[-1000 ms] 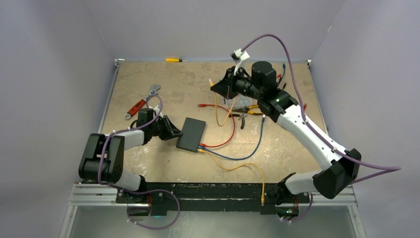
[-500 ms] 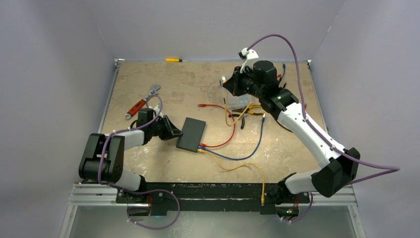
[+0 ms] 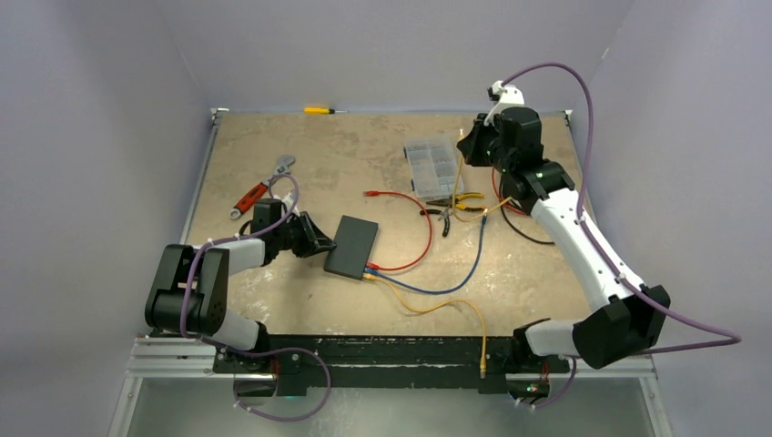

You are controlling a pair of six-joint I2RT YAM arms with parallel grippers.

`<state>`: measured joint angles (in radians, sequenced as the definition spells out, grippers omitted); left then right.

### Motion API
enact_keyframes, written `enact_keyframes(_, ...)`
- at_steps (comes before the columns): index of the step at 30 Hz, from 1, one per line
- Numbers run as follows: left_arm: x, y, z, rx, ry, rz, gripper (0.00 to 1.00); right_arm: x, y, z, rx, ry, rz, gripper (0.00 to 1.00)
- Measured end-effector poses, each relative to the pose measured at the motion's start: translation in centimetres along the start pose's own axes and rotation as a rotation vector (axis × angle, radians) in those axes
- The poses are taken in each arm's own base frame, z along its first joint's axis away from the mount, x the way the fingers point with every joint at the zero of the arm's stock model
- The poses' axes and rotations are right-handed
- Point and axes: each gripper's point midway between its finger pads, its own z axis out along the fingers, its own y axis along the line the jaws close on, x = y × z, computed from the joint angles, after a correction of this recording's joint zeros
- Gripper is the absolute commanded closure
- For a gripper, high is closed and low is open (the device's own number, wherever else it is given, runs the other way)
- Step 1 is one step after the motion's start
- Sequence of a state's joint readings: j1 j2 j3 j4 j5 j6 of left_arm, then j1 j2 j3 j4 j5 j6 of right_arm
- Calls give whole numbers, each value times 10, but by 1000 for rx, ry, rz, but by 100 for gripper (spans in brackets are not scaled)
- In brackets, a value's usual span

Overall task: Pull the plug from the switch port
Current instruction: Place the connector at the corner of the board.

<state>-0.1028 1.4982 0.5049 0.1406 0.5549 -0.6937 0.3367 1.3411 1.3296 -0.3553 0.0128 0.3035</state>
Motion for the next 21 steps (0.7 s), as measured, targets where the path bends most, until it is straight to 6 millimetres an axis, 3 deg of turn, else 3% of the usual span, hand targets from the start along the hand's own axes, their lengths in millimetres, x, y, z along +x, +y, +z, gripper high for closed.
enact_keyframes(10,1,1,1,7,7,-4,87,-16,-53,-16,172,-69,34,100)
enact_keyframes(21,0,-1,2,18,6,1,87,4,-123,-18,334,-37,123,100)
